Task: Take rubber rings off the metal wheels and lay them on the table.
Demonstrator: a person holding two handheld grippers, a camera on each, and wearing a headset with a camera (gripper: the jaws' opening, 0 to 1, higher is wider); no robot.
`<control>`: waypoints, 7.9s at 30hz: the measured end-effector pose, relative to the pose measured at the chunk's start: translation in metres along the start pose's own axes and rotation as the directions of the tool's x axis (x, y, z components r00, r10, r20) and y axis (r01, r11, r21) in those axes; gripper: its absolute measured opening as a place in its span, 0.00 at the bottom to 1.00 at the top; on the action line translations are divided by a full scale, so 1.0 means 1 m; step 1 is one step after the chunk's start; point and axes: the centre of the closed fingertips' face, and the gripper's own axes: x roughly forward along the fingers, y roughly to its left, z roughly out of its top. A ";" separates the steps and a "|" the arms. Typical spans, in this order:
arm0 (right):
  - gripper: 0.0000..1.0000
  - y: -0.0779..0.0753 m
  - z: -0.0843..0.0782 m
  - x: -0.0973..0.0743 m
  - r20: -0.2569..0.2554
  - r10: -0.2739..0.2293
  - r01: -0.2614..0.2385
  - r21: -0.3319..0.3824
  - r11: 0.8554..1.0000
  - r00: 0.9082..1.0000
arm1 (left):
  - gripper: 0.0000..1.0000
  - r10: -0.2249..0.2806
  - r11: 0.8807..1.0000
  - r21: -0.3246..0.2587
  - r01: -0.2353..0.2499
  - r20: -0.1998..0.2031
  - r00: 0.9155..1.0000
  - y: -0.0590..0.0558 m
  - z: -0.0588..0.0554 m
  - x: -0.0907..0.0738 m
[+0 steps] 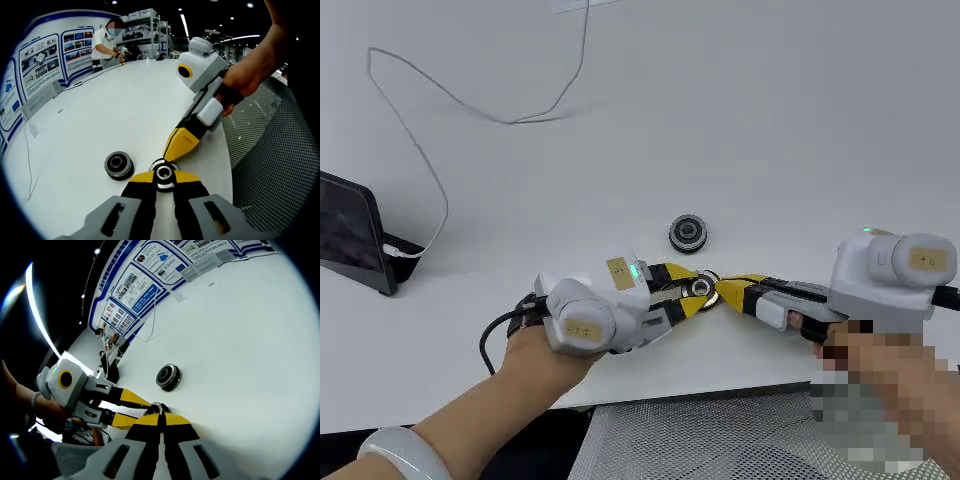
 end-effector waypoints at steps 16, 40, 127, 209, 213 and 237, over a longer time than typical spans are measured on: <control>0.02 0.005 0.001 0.001 -0.016 -0.001 0.001 -0.034 0.999 1.000 | 0.12 0.001 1.000 -0.002 -0.001 0.001 1.000 0.000 0.000 0.000; 0.01 0.013 0.002 0.003 -0.025 0.038 -0.039 -0.031 0.999 0.999 | 0.12 0.006 1.000 -0.004 -0.006 0.005 1.000 0.001 -0.002 0.000; 0.02 -0.051 0.026 -0.061 0.128 -0.188 0.174 0.114 0.978 0.974 | 0.32 0.094 0.987 -0.132 -0.088 0.040 0.995 0.002 -0.020 -0.037; 0.14 -0.002 0.000 -0.009 0.003 -0.061 0.061 -0.123 0.990 0.998 | 0.14 0.016 1.000 0.001 -0.016 0.012 1.000 0.001 0.002 0.001; 0.14 -0.001 0.000 -0.007 0.006 -0.053 0.053 -0.100 0.994 0.999 | 0.14 0.017 1.000 0.001 -0.017 0.014 1.000 0.002 0.001 0.001; 0.18 -0.001 -0.008 0.007 0.000 -0.004 0.004 0.129 0.992 1.000 | 0.13 0.030 0.999 -0.019 -0.029 0.033 0.999 0.002 0.001 0.000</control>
